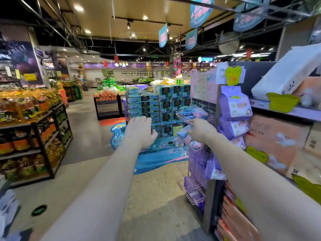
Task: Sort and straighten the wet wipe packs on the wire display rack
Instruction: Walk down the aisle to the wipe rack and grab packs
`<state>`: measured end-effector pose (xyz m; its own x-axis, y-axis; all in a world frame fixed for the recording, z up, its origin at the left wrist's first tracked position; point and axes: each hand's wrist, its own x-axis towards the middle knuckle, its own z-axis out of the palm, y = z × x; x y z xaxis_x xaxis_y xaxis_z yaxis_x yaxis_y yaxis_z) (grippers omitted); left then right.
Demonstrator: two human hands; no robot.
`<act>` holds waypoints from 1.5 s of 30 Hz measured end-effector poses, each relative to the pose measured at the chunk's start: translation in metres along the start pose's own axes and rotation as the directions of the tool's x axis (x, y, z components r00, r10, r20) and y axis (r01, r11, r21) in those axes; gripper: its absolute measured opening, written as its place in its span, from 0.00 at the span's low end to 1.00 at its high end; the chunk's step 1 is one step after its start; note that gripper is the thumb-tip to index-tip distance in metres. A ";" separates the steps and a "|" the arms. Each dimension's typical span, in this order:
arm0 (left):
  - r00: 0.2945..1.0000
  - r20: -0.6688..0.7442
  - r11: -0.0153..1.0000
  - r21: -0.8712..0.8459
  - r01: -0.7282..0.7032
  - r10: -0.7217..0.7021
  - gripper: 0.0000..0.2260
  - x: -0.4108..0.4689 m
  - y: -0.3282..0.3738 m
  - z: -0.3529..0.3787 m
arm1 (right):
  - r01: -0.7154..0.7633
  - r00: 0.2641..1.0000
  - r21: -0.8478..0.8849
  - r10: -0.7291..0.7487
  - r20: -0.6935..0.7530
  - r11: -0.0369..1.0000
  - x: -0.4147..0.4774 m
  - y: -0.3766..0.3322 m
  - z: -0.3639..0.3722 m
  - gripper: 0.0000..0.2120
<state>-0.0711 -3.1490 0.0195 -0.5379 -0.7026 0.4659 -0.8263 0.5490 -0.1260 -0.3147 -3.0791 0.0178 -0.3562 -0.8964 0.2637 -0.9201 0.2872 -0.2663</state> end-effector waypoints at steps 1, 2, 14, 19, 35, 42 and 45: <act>1.000 0.015 1.000 0.006 -0.012 0.012 0.22 0.014 -0.008 0.016 | -0.020 1.000 0.001 0.020 -0.006 1.000 0.017 0.001 0.010 0.14; 0.999 0.032 1.000 0.009 -0.023 0.022 0.22 0.028 -0.016 0.033 | -0.041 0.999 0.002 0.041 -0.006 0.999 0.034 0.003 0.020 0.12; 0.957 0.102 0.963 -0.032 -0.269 0.271 0.24 0.255 -0.067 0.214 | -0.252 0.965 0.125 0.258 -0.035 0.960 0.280 0.049 0.108 0.30; 0.948 0.083 0.951 -0.058 -0.303 0.307 0.23 0.339 -0.082 0.259 | -0.365 0.925 0.060 0.369 -0.092 0.929 0.349 0.078 0.117 0.22; 0.791 -0.081 0.744 -0.292 -0.600 0.606 0.21 0.526 -0.033 0.381 | -0.691 0.688 0.075 0.686 -0.236 0.719 0.450 0.134 0.172 0.20; 0.716 -0.121 0.631 -0.389 -0.672 0.688 0.18 0.598 -0.035 0.414 | -0.787 0.528 0.170 0.791 -0.310 0.593 0.482 0.124 0.192 0.26; 0.696 -0.158 0.585 -0.431 -0.687 0.701 0.22 0.620 -0.027 0.430 | -0.819 0.478 0.183 0.824 -0.306 0.543 0.492 0.126 0.197 0.35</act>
<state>-0.4542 -3.7941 -0.0645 -0.9269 -0.0328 0.3739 -0.0419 0.9990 -0.0160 -0.5732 -3.5503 -0.0690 -0.9777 -0.0885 0.1903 -0.1782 0.8289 -0.5303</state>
